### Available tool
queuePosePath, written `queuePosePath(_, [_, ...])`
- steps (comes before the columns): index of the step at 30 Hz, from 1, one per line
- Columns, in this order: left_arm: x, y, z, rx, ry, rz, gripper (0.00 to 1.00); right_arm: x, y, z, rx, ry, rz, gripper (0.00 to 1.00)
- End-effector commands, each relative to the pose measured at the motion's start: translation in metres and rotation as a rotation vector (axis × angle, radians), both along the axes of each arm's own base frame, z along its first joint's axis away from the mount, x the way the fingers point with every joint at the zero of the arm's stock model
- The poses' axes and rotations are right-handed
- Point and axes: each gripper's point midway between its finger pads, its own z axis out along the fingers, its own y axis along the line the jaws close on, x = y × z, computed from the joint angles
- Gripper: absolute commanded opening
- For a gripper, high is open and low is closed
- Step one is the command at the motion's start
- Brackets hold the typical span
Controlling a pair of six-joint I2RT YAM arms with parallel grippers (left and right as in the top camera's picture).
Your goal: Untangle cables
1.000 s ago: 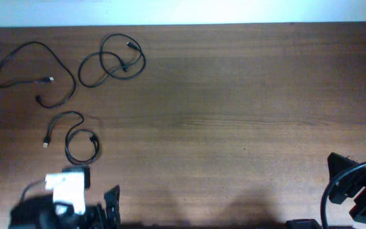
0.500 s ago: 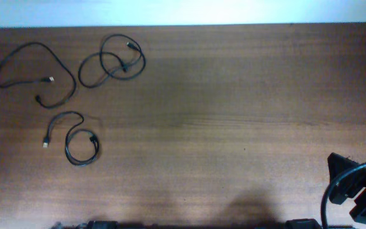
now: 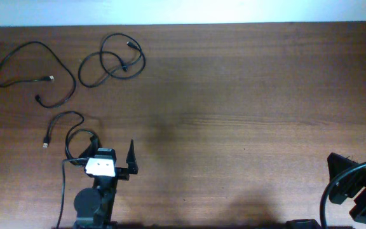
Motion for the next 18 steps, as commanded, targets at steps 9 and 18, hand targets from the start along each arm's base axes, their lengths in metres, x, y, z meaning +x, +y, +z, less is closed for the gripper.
queuePosePath(9, [-0.001,0.014,0.001,0.012,-0.009,0.059,0.99,-0.001,0.0,0.0,0.002,0.002,-0.002,0.98])
queuePosePath(18, [0.0,0.014,0.001,0.012,-0.007,0.059,0.99,-0.001,-0.007,-0.001,-0.037,0.001,-0.021,0.98])
